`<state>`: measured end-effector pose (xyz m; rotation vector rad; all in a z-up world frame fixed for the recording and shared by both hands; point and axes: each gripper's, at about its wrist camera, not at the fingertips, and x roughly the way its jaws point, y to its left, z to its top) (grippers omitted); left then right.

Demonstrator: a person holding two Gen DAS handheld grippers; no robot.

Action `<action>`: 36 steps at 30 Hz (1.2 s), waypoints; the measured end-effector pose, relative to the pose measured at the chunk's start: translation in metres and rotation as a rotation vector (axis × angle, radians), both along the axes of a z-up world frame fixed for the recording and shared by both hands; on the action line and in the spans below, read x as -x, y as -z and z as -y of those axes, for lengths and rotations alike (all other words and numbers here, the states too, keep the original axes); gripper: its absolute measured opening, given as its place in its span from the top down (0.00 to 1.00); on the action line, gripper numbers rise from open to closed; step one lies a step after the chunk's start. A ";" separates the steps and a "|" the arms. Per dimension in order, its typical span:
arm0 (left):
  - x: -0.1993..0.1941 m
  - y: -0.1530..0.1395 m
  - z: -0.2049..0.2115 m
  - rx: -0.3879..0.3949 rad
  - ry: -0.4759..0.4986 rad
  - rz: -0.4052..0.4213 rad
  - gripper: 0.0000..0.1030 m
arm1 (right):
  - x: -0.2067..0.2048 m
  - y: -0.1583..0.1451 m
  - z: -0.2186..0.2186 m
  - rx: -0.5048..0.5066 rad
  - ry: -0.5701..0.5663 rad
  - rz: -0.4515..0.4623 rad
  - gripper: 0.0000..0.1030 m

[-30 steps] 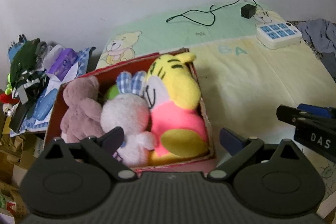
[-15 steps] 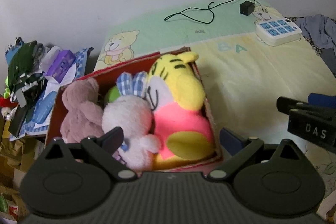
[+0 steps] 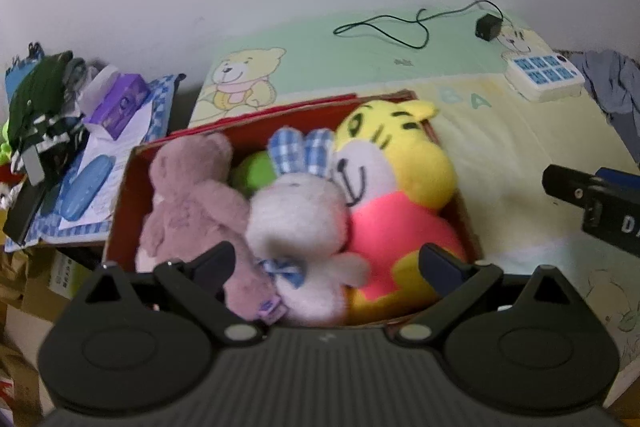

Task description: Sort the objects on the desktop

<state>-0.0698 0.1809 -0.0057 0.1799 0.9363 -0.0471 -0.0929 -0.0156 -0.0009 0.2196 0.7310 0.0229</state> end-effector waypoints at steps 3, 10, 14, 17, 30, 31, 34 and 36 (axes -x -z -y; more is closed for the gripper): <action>-0.001 0.001 -0.013 0.011 -0.021 -0.013 0.04 | 0.002 -0.006 -0.010 -0.001 -0.014 0.016 0.41; -0.003 0.010 -0.049 0.035 -0.092 -0.070 0.04 | 0.005 -0.012 -0.038 0.012 -0.058 0.020 0.39; -0.001 0.013 -0.063 0.039 -0.119 -0.076 0.04 | 0.003 -0.013 -0.053 0.003 -0.070 0.006 0.33; -0.002 0.017 -0.072 0.043 -0.135 -0.092 0.04 | 0.002 -0.014 -0.064 0.012 -0.074 0.004 0.33; -0.009 0.020 -0.107 0.043 -0.188 -0.093 0.04 | -0.013 -0.014 -0.109 0.105 -0.080 -0.027 0.32; -0.009 0.020 -0.108 0.044 -0.189 -0.091 0.04 | -0.014 -0.014 -0.112 0.107 -0.086 -0.028 0.32; -0.011 0.021 -0.110 0.044 -0.187 -0.089 0.04 | -0.017 -0.013 -0.120 0.105 -0.097 -0.034 0.31; -0.012 0.023 -0.111 0.042 -0.186 -0.085 0.04 | -0.017 -0.012 -0.124 0.100 -0.096 -0.038 0.31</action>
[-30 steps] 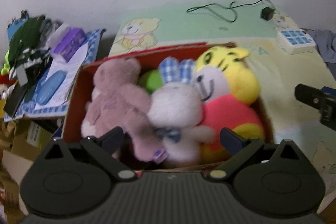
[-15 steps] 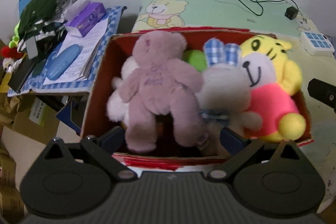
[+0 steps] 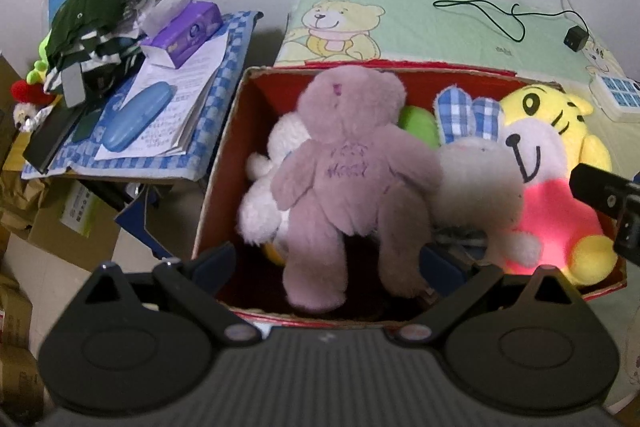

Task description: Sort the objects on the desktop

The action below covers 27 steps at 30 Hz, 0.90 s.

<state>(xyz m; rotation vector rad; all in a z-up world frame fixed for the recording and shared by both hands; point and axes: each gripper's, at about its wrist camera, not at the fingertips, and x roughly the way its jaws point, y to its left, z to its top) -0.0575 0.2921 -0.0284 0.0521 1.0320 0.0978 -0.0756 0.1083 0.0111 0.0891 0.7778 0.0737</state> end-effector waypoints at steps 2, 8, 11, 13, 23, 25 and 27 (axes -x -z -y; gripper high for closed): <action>-0.001 0.002 -0.001 0.003 0.003 0.002 0.04 | -0.002 0.001 -0.003 0.010 0.001 -0.004 0.31; -0.003 0.005 -0.005 0.035 0.008 0.020 0.04 | -0.006 0.006 -0.004 -0.009 0.025 -0.022 0.31; -0.005 0.007 -0.004 0.037 0.006 0.020 0.04 | -0.007 0.009 -0.006 -0.006 0.023 -0.033 0.30; -0.007 0.008 -0.004 0.030 0.006 0.020 0.04 | -0.007 0.011 -0.006 -0.004 0.023 -0.038 0.30; -0.014 0.013 -0.005 0.018 -0.010 -0.017 0.03 | -0.011 0.015 -0.003 -0.019 0.030 -0.050 0.31; -0.014 0.013 -0.005 0.012 -0.004 -0.023 0.03 | -0.011 0.015 -0.003 -0.019 0.029 -0.050 0.30; -0.015 0.014 -0.005 0.010 -0.003 -0.028 0.02 | -0.012 0.015 -0.003 -0.016 0.027 -0.052 0.31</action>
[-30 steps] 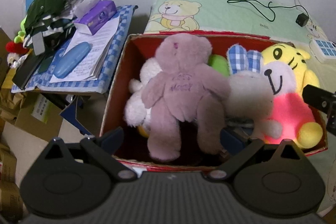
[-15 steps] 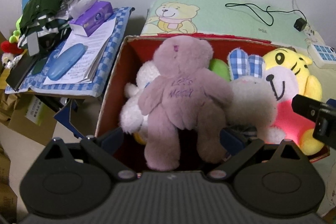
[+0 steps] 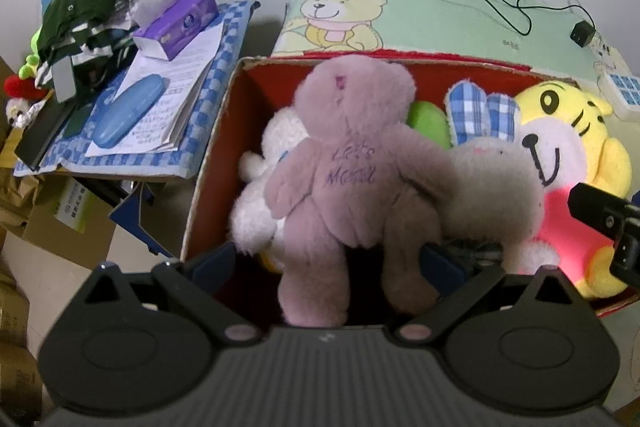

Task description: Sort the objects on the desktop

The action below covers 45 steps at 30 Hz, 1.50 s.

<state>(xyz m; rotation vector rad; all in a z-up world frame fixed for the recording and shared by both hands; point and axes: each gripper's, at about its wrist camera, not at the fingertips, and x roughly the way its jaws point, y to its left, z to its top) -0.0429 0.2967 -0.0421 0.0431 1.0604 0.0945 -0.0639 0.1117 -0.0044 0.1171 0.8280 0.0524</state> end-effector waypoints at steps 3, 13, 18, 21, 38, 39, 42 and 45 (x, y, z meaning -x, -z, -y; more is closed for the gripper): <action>0.000 0.000 0.003 -0.022 0.013 0.006 0.02 | 0.000 0.001 0.000 -0.002 -0.005 -0.005 0.31; -0.001 0.005 0.007 -0.018 0.036 0.002 0.01 | 0.000 0.002 0.000 0.015 0.002 -0.004 0.31; 0.001 0.007 0.007 -0.009 0.043 0.006 0.01 | 0.001 0.004 0.001 0.014 0.002 -0.012 0.31; 0.003 0.010 0.008 0.010 0.053 0.000 0.01 | 0.002 0.004 0.001 0.022 -0.003 -0.014 0.31; 0.006 0.017 0.010 -0.010 0.068 0.012 0.01 | 0.005 0.015 -0.004 0.026 0.002 -0.044 0.30; 0.006 0.018 0.011 -0.013 0.071 0.012 0.01 | 0.005 0.016 -0.004 0.025 0.003 -0.046 0.30; 0.007 0.019 0.013 -0.016 0.080 0.011 0.01 | 0.006 0.017 -0.006 0.030 0.005 -0.046 0.30; 0.007 0.021 0.014 -0.013 0.093 0.005 0.01 | 0.006 0.019 -0.007 0.035 0.007 -0.046 0.30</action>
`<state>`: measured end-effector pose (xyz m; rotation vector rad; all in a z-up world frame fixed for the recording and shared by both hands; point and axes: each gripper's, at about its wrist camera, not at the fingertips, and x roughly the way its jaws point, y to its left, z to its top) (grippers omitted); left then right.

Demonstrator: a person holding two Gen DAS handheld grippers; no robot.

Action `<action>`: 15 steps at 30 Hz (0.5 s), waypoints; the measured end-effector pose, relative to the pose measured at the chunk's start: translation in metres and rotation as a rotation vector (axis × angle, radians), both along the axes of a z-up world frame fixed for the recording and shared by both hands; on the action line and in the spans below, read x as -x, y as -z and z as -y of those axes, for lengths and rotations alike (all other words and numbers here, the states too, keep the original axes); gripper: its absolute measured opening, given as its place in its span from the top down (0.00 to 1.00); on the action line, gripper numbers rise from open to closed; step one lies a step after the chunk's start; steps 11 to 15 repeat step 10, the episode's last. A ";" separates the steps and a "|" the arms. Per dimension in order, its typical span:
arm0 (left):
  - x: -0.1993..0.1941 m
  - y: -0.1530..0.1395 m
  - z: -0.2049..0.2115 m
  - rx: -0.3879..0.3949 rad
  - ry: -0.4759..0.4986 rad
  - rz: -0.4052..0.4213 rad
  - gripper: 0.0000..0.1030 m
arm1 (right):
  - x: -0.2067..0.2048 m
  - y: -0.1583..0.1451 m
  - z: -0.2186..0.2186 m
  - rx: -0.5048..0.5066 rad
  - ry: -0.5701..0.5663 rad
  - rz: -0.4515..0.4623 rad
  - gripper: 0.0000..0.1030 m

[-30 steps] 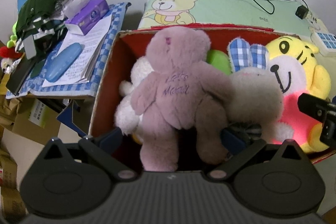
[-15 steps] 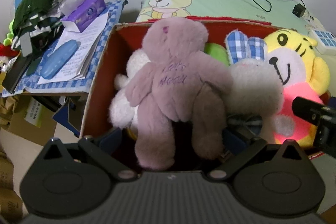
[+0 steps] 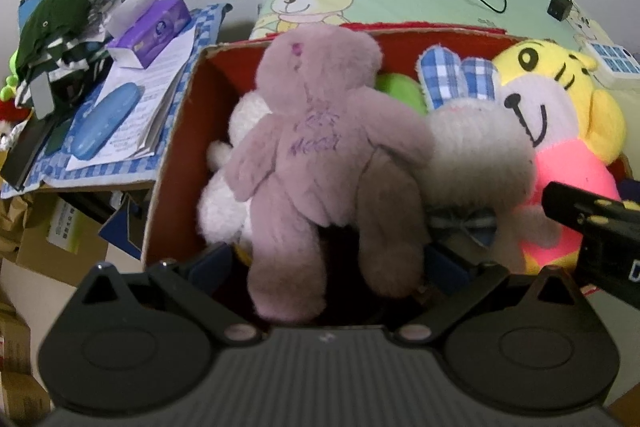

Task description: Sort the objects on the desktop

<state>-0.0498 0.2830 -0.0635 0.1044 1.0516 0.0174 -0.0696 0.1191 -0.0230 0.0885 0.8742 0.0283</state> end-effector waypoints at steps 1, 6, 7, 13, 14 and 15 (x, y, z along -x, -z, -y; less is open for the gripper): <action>0.000 0.001 0.000 0.000 0.005 -0.001 0.01 | 0.000 0.000 0.000 0.001 0.002 0.000 0.30; 0.001 0.002 0.002 -0.005 0.032 0.014 0.01 | 0.000 0.001 -0.003 0.006 0.010 0.003 0.29; 0.001 0.002 0.001 -0.002 0.037 0.015 0.01 | 0.001 0.002 -0.003 0.008 0.012 0.004 0.29; -0.001 0.000 -0.001 0.009 0.039 0.021 0.02 | 0.000 0.002 -0.003 0.007 0.022 0.005 0.29; -0.001 0.000 -0.001 0.009 0.039 0.021 0.02 | 0.000 0.002 -0.003 0.007 0.022 0.005 0.29; -0.001 0.000 -0.001 0.009 0.039 0.021 0.02 | 0.000 0.002 -0.003 0.007 0.022 0.005 0.29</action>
